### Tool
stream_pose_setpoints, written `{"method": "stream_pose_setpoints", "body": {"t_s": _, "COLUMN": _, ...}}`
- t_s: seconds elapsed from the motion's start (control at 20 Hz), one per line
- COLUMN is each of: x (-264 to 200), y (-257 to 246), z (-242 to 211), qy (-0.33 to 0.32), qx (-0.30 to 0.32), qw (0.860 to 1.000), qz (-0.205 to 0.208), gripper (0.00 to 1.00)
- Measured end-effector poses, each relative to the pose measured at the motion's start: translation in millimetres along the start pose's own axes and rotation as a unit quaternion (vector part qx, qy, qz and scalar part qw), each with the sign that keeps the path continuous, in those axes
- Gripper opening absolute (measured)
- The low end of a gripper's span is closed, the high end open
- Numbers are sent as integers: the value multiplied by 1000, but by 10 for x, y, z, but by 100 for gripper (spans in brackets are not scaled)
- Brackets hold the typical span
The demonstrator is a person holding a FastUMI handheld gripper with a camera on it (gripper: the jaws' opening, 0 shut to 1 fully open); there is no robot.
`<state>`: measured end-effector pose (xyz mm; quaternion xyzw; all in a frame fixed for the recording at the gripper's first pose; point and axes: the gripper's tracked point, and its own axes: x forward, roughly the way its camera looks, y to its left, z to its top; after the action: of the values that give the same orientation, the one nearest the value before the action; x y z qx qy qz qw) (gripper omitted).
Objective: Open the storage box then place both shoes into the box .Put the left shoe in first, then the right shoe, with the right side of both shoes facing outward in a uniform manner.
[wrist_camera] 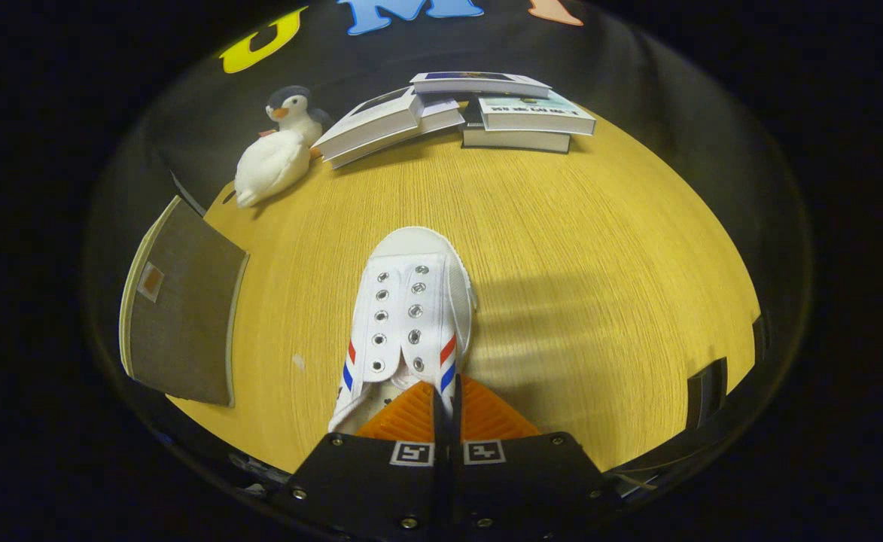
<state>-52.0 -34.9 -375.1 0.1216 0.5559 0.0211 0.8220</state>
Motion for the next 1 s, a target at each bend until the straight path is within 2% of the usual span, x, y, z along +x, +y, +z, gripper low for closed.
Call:
{"method": "stream_pose_setpoints", "body": {"t_s": 0.25, "x": -249, "y": 216, "z": 181, "qy": -22, "qx": -2, "qw": 1000, "qz": 8, "gripper": 0}}
{"method": "stream_pose_setpoints", "body": {"t_s": 0.7, "x": -761, "y": 1000, "z": 537, "qy": -62, "qx": -10, "qw": 997, "qz": 50, "gripper": 0}}
{"method": "stream_pose_setpoints", "body": {"t_s": 1.0, "x": -972, "y": 1491, "z": 671, "qy": -67, "qx": -23, "qw": 995, "qz": 75, "gripper": 0}}
